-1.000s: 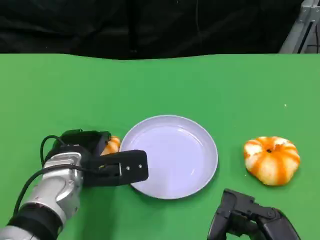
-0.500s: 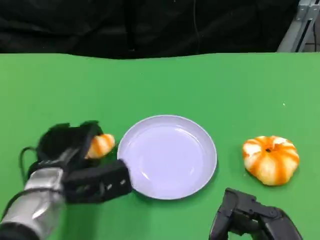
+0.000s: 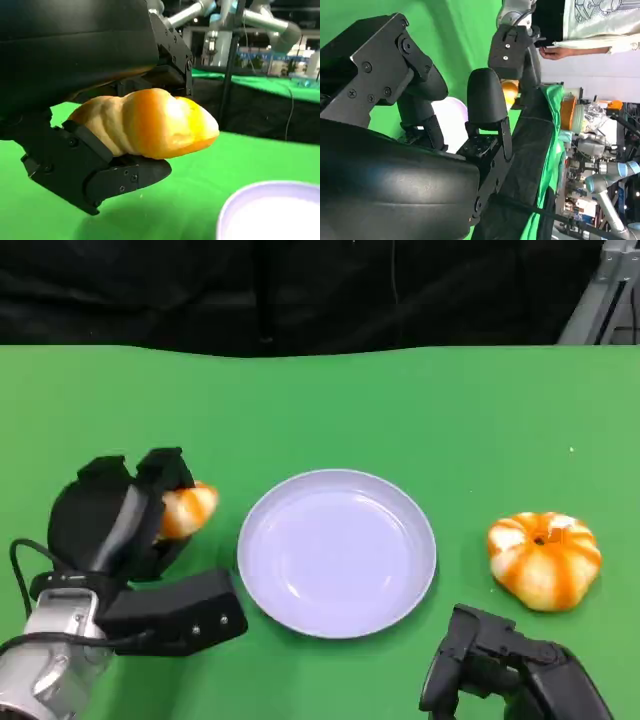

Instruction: Grasp the bread from the table and place it into the plate.

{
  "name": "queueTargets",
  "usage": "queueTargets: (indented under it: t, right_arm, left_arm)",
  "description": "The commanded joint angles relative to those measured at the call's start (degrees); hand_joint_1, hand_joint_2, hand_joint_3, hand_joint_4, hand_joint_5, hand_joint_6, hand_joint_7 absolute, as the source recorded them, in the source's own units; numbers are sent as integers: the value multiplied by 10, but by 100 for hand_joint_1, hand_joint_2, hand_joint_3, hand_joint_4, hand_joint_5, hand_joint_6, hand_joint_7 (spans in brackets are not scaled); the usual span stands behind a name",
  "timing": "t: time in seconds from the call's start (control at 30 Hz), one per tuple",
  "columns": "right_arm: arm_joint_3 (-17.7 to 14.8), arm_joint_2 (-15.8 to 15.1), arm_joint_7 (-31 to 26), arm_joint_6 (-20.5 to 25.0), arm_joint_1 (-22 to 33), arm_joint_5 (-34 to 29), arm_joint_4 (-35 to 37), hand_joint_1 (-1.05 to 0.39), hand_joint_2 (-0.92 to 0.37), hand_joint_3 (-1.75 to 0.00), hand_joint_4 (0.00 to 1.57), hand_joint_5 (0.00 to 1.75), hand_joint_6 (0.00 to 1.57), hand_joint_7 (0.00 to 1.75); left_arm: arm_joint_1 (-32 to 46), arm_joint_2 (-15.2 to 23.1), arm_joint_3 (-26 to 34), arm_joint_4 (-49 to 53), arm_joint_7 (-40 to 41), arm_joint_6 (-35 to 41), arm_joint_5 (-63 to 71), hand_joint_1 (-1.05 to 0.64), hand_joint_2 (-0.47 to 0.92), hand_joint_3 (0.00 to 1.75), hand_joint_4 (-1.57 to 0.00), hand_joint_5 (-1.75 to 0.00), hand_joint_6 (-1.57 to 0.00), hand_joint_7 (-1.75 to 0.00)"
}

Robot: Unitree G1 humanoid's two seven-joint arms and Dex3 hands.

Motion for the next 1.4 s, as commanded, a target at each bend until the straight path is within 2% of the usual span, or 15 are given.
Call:
queueTargets:
  t: [0.03, 0.2, 0.33, 0.5, 0.63, 0.77, 0.87, 0.9, 0.93, 0.97, 1.03, 1.07, 1.13, 1.2, 1.4]
  right_arm:
    - [-5, -6, 6, 0, 5, 12, -2, 8, -34, -143, 67, 175, 64, 159]
    - [-10, -8, 8, -4, 5, 11, -1, 6, -36, -138, 67, 175, 65, 158]
    - [-19, -13, 12, -22, 5, 9, 8, 4, -34, -138, 68, 174, 66, 157]
    - [-20, -14, 13, -29, 4, 10, 12, 3, -34, -137, 69, 173, 67, 156]
    - [-13, -12, 12, -24, 10, 10, 7, 1, -34, -136, 68, 172, 67, 155]
    - [-9, -10, 15, -16, 15, 20, 1, 2, -36, -136, 67, 173, 66, 155]
    - [-7, -9, 14, -12, 18, 19, -3, 3, -37, -136, 65, 174, 66, 154]
    - [-7, -9, 14, -12, 18, 20, -4, 3, -37, -136, 65, 174, 66, 154]
    - [-6, -8, 13, -10, 19, 19, -5, 3, -37, -136, 65, 174, 66, 154]
    - [-4, -8, 12, -11, 19, 16, -6, 4, -37, -136, 65, 174, 66, 154]
    - [-3, -7, 10, -14, 18, 9, -5, 4, -37, -136, 65, 174, 66, 154]
    - [-3, -7, 9, -18, 17, 6, -3, 3, -37, -136, 65, 174, 66, 154]
    - [-2, -6, 9, -21, 16, 6, 0, 1, -36, -135, 66, 174, 66, 154]
    - [-3, -7, 12, -19, 15, 13, 1, 1, -37, -136, 66, 174, 66, 154]
    - [-4, -9, 14, -16, 15, 14, -1, 0, -37, -135, 64, 174, 65, 154]
  left_arm:
    - [16, -1, 10, -71, -1, -5, -4, -15, 39, 126, -96, -175, -75, -175]
    - [18, -15, 4, -103, -3, -16, 1, -16, 31, 143, -98, -175, -76, -175]
    - [2, -58, -21, -144, -25, -5, 15, -20, 27, 148, -99, -175, -76, -175]
    - [-2, -70, -22, -149, -36, -4, 19, -21, 26, 148, -99, -175, -76, -175]
    - [-35, -119, -49, -105, -38, -7, 26, -19, 24, 145, -102, -175, -81, -175]
    - [-45, -133, -63, -92, -89, 4, 14, -19, 26, 143, -99, -175, -79, -175]
    - [-45, -142, -60, -106, -162, 29, -12, -23, 35, 124, -85, -175, -76, -143]
    - [-44, -142, -59, -110, -171, 33, -15, -23, 36, 121, -82, -175, -76, -137]
    - [-45, -141, -62, -117, -194, 46, -13, -24, 39, 113, -77, -168, -72, -125]
    - [-49, -134, -68, -123, -235, 57, -15, -27, 51, 88, -70, -151, -69, -95]
    - [-56, -123, -77, -136, -304, 83, -15, -40, 82, 33, -32, -90, -44, -39]
    - [-59, -117, -83, -146, -342, 103, -9, -46, 87, 26, -20, -76, -35, -27]
    - [-61, -109, -92, -162, -389, 133, 2, -65, 91, 28, -4, -47, -20, -13]
    - [-63, -101, -100, -174, -421, 148, 10, -75, 92, 32, -1, -32, -15, -10]
    - [-65, -81, -111, -192, -481, 161, 15, -89, 92, 40, 0, -17, -11, -8]
